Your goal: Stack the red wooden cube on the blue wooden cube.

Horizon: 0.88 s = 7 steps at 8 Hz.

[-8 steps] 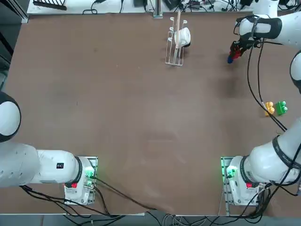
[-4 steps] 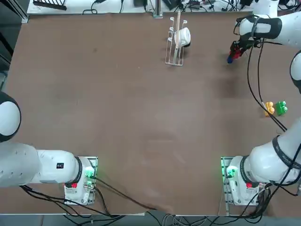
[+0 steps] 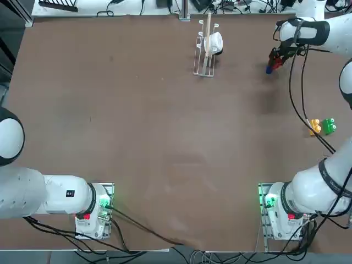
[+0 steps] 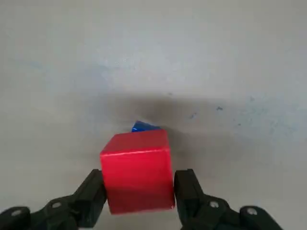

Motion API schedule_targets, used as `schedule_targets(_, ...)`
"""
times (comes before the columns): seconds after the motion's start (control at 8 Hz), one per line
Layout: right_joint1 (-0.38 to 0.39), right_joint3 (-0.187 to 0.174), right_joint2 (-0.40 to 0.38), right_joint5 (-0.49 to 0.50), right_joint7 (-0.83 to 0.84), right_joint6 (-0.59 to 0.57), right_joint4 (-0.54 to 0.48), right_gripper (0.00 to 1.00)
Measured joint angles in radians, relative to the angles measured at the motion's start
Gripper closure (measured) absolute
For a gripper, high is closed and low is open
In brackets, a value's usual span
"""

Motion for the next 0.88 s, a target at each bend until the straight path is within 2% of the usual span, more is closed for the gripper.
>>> schedule_targets(0.5, 0.0, 0.0, 0.0, 0.0, 0.0, 0.0, 0.001, 0.14)
schedule_targets(0.62, 0.0, 0.0, -0.002, 0.0, 0.0, 0.0, 0.004, 0.01)
schedule_targets(0.88, 0.0, 0.004, -0.033, 0.0, 0.0, -0.043, 0.034, 0.0)
